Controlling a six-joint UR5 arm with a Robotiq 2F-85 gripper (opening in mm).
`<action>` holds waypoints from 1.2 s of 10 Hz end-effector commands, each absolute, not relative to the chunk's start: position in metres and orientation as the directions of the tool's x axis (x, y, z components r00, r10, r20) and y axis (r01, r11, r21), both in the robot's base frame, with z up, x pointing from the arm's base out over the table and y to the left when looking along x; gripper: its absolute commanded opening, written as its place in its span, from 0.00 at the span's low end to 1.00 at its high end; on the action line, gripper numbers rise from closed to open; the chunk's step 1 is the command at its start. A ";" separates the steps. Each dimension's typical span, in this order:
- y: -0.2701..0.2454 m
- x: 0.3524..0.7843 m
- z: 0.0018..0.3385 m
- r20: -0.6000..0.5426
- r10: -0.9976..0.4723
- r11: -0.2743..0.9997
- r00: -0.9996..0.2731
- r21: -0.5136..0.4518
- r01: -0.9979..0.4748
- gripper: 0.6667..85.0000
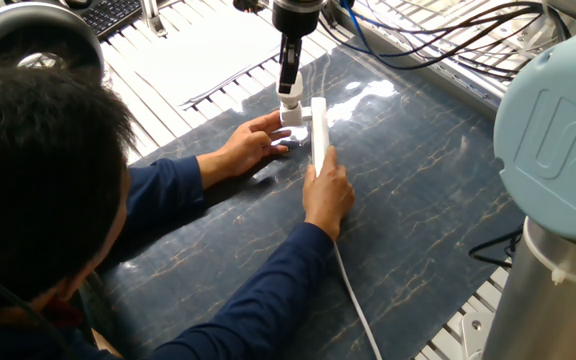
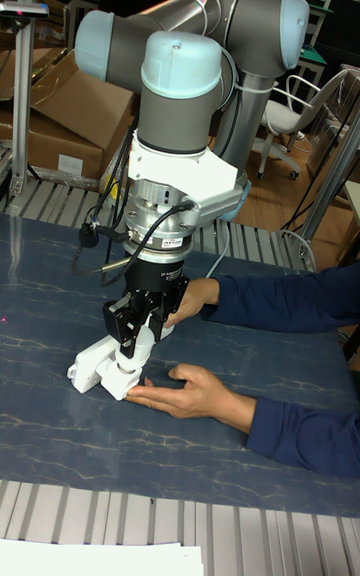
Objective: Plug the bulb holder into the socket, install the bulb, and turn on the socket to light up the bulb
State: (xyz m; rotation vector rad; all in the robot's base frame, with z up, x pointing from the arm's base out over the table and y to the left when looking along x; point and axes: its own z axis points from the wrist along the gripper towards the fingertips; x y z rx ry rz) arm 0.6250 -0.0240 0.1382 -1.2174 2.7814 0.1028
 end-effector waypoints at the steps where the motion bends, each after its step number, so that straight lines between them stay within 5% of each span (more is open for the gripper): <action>1: -0.020 0.625 0.139 -0.144 -0.727 0.674 -0.671 0.037 -0.738 0.51; 3: -0.022 0.625 0.138 -0.139 -0.719 0.684 -0.681 0.035 -0.729 0.38; 4: -0.023 0.625 0.138 -0.135 -0.704 0.700 -0.697 0.034 -0.714 0.06; 5: -0.023 0.624 0.138 -0.132 -0.678 0.725 -0.723 0.044 -0.688 0.00; 12: -0.023 0.621 0.139 -0.091 -0.546 0.831 -0.833 0.066 -0.552 0.00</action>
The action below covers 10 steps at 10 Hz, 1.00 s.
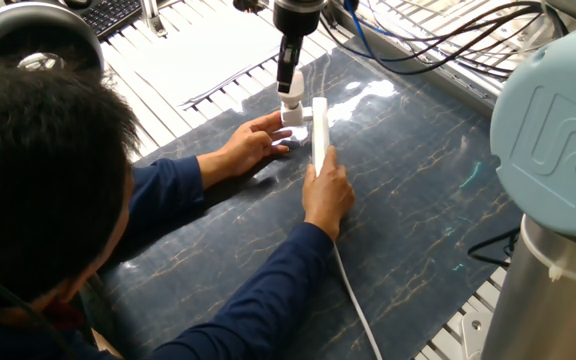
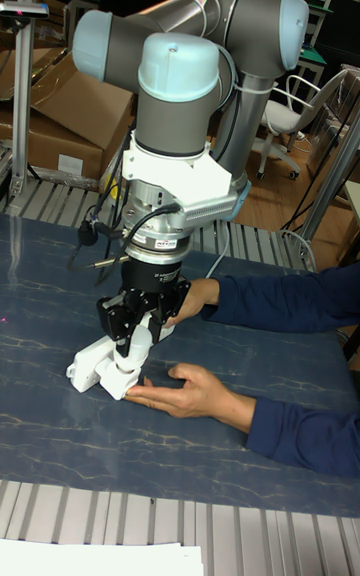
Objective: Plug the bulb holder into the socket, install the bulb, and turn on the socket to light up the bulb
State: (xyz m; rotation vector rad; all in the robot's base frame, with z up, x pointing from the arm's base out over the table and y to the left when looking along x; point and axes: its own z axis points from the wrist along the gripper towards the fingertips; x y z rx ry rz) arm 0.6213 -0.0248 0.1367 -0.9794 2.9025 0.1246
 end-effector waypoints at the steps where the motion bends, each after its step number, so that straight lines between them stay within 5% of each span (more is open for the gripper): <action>1: -0.023 0.621 0.139 -0.084 -0.531 0.841 -0.843 0.067 -0.537 0.00; 10: -0.013 0.620 0.140 -0.067 -0.394 0.910 -0.917 0.110 -0.399 0.00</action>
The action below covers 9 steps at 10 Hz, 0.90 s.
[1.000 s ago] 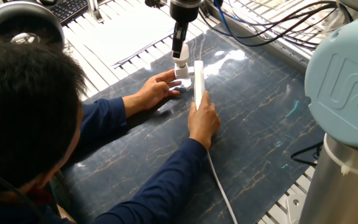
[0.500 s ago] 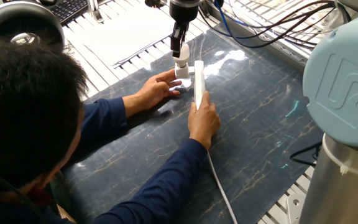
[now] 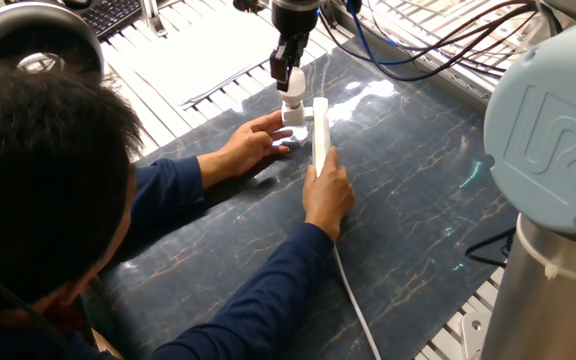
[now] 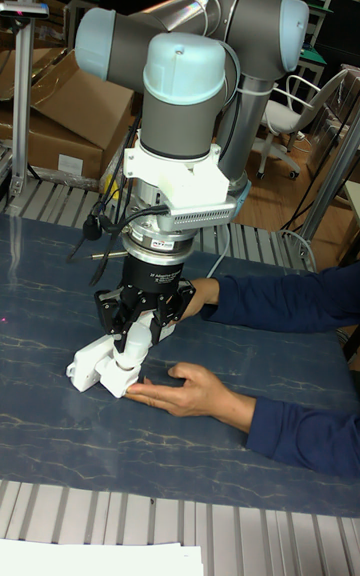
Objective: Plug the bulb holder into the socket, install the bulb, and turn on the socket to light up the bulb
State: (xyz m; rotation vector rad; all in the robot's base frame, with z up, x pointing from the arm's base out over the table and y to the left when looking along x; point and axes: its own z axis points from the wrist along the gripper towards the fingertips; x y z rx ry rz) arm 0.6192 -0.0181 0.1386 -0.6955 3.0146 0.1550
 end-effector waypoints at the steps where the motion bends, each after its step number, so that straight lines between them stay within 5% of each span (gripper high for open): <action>1: -0.013 0.620 0.140 -0.067 -0.389 0.912 -0.919 0.111 -0.395 0.00; 5: -0.011 0.619 0.139 -0.057 -0.347 0.927 -0.936 0.127 -0.352 0.04; 6: -0.010 0.619 0.139 -0.061 -0.358 0.922 -0.932 0.132 -0.364 0.16; 9: -0.010 0.620 0.139 -0.066 -0.371 0.916 -0.926 0.137 -0.376 0.27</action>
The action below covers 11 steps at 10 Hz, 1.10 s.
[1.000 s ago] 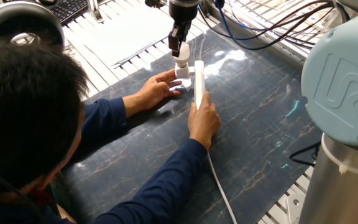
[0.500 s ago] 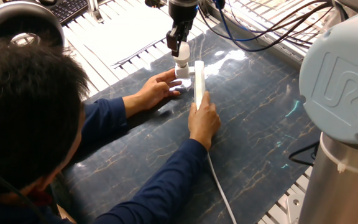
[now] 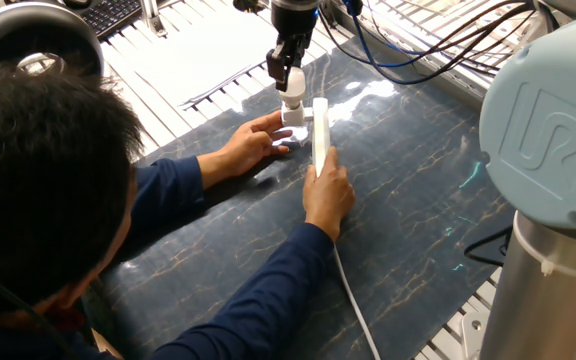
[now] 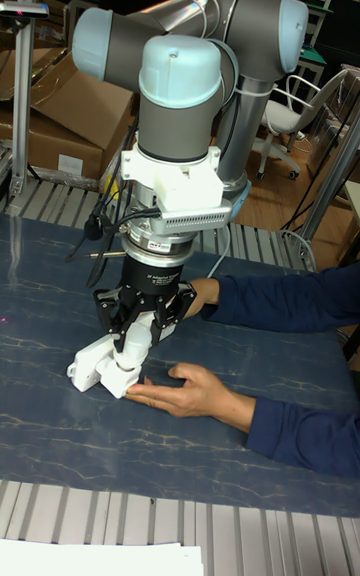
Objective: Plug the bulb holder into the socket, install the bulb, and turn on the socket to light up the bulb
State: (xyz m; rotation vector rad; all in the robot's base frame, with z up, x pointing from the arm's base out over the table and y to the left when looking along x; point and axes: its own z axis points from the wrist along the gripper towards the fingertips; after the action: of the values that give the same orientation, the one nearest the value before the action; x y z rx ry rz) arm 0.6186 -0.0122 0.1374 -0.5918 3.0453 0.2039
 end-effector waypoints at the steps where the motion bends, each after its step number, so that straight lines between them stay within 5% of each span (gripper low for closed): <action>1: -0.009 0.620 0.139 -0.068 -0.376 0.914 -0.924 0.138 -0.382 0.31; 11: 0.000 0.621 0.139 -0.093 -0.393 0.898 -0.915 0.176 -0.403 0.58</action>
State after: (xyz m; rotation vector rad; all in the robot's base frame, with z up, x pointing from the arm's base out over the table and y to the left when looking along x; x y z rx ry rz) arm 0.6191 -0.0050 0.1372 -0.6301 3.0210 0.2641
